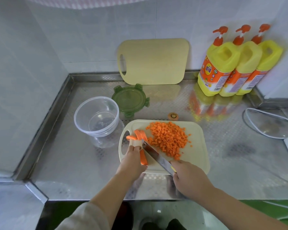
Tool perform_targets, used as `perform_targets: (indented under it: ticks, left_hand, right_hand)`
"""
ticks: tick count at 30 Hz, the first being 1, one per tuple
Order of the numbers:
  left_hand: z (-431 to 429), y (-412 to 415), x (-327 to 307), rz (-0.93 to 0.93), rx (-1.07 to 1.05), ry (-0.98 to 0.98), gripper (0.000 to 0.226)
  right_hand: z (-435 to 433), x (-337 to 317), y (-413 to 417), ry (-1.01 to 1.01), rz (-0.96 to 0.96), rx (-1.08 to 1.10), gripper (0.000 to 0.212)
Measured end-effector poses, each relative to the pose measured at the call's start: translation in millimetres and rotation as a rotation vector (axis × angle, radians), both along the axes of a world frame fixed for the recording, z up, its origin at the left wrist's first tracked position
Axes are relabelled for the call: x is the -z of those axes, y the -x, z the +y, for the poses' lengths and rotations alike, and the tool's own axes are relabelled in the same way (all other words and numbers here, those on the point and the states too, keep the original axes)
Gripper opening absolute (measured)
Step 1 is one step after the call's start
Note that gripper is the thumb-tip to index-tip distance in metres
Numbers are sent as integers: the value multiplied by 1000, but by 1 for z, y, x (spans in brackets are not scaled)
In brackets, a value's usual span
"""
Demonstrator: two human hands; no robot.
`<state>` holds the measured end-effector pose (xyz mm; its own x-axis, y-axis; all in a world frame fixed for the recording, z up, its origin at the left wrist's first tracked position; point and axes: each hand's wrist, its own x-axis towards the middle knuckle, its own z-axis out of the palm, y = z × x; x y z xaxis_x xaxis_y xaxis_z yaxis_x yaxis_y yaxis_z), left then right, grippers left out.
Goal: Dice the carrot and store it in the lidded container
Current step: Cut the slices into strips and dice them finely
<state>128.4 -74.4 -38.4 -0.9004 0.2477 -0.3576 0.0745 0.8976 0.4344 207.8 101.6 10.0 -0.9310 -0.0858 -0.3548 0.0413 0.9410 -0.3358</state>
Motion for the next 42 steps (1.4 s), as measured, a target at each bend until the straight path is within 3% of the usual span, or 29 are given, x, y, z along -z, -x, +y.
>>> perform_targets:
  ticks: [3, 8, 14, 18, 22, 28, 37, 42]
  left_hand:
    - [9, -8, 4, 23, -146, -93, 45]
    - [17, -15, 13, 67, -293, -165, 40]
    - [21, -19, 16, 56, -372, -190, 45]
    - [18, -21, 8, 30, -351, -249, 41]
    - [3, -20, 3, -102, -453, -385, 57]
    - [-2, -11, 8, -243, -704, -545, 35]
    - [1, -9, 12, -184, -709, -546, 7]
    - [2, -9, 11, -225, -739, -585, 10]
  right_hand:
    - [-8, 6, -1, 43, 6, -16, 33]
    - [-13, 10, -5, 66, 50, -36, 25]
    - [-16, 12, -8, 9, 85, -133, 20]
    - [-7, 6, -1, 55, 74, -67, 23]
    - [-6, 7, 1, 23, 54, -72, 31]
    - [-11, -4, 2, 53, 93, -62, 26]
    - [-29, -12, -2, -29, 79, -102, 29]
    - [-33, -9, -3, -58, 48, -80, 31]
